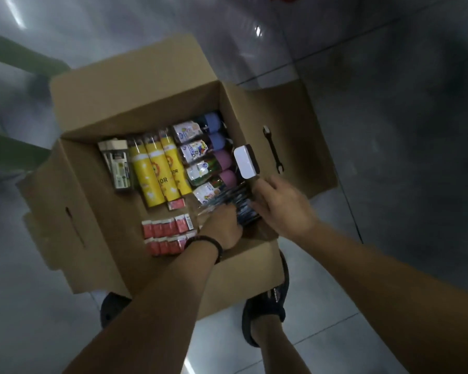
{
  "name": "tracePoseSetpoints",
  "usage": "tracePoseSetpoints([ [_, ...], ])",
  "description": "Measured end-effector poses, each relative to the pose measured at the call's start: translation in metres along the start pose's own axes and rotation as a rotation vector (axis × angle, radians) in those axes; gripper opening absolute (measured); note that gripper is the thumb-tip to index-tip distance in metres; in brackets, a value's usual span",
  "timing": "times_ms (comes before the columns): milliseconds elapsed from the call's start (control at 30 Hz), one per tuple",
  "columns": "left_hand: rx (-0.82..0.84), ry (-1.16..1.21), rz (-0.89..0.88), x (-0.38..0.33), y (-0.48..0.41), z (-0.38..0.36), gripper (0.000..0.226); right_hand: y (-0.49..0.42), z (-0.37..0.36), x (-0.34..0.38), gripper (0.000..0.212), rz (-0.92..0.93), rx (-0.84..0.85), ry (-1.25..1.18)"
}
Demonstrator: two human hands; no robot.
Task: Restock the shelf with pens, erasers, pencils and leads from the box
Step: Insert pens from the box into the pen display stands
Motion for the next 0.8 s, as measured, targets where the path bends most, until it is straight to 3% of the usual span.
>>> tracePoseSetpoints([
  [200,-0.041,-0.031,0.066,0.012,-0.031,-0.021,0.041,0.0,-0.016,-0.013,0.035,0.054,-0.121,-0.123],
  [567,0.179,-0.123,0.007,0.012,-0.031,-0.012,0.038,-0.001,-0.012,-0.01,0.026,0.086,-0.108,-0.153],
  [800,0.066,0.036,-0.068,0.018,-0.021,0.006,0.033,-0.001,-0.009,-0.009,0.023,0.078,-0.068,-0.126],
])
Point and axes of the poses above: each hand's wrist, its own y-axis away from the middle knuckle, its own z-axis out of the back of the hand, x = y × z, the point moved 2 cm from there along -y, towards the middle knuckle, and after that the axes turned 11 degrees about -z, right-handed, at the moved point
